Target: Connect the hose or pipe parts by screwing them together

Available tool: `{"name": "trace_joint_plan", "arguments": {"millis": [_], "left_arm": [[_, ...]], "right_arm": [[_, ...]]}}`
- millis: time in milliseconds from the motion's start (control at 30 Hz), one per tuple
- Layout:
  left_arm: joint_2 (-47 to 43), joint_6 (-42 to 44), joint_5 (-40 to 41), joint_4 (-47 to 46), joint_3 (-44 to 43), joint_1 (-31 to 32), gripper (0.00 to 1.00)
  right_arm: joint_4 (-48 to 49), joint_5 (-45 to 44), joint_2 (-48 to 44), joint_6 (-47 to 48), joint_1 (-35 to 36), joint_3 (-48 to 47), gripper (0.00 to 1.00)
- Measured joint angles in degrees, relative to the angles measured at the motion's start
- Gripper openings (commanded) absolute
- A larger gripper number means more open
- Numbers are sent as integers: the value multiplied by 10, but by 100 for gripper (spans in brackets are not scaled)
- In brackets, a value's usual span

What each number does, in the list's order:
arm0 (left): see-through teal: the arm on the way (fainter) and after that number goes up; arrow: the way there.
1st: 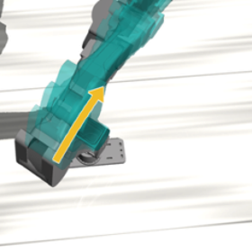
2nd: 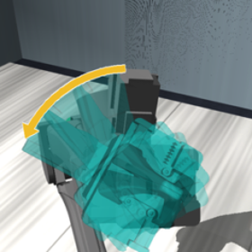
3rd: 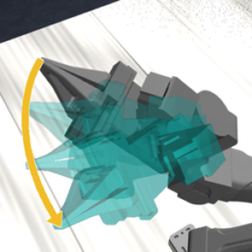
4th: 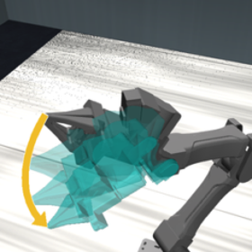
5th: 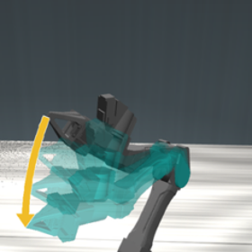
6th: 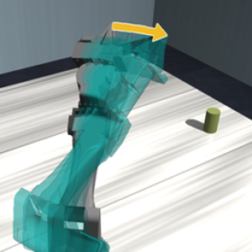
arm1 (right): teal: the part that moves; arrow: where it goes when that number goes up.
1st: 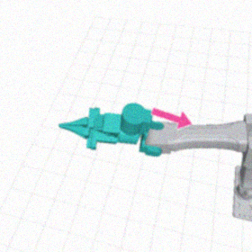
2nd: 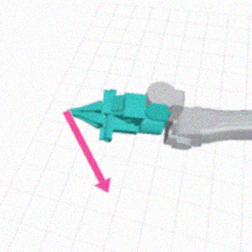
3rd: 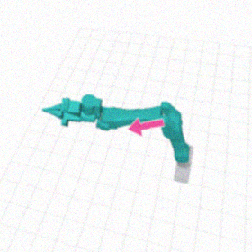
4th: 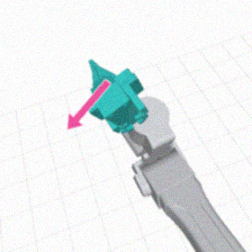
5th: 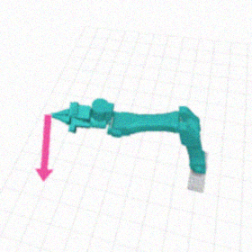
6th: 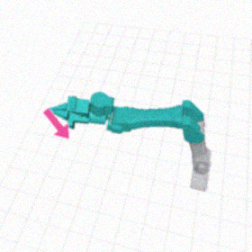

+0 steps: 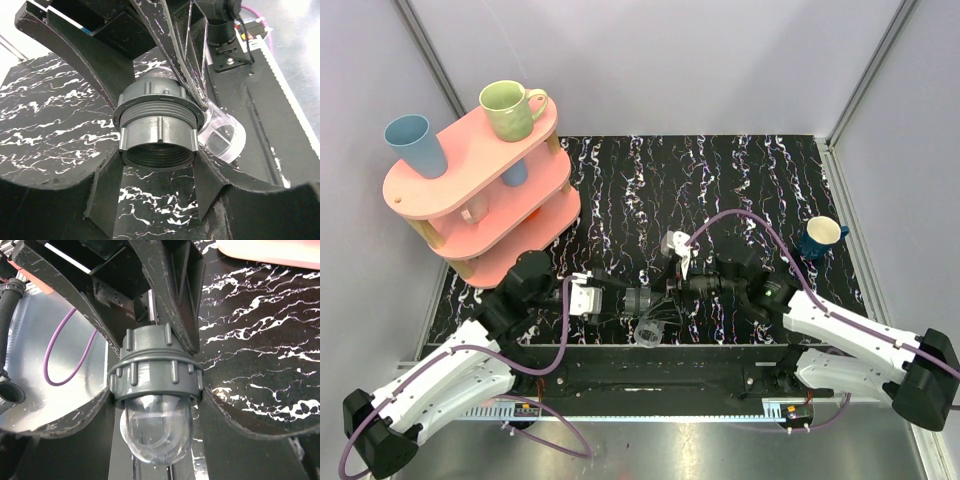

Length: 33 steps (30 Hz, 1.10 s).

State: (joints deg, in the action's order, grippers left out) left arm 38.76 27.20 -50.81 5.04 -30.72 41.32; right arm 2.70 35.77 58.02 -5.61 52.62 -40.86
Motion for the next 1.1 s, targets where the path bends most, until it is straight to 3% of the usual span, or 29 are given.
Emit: {"name": "trace_joint_plan", "arguments": {"millis": [633, 1067, 1100], "left_arm": [[15, 81, 120, -4, 0, 10, 0], [21, 103, 242, -32, 14, 20, 0], [22, 103, 249, -36, 16, 21, 3]], "right_arm": [[95, 22, 56, -122, -62, 9, 0], [151, -73, 85, -205, -66, 10, 0], [153, -79, 86, -210, -66, 11, 0]]}}
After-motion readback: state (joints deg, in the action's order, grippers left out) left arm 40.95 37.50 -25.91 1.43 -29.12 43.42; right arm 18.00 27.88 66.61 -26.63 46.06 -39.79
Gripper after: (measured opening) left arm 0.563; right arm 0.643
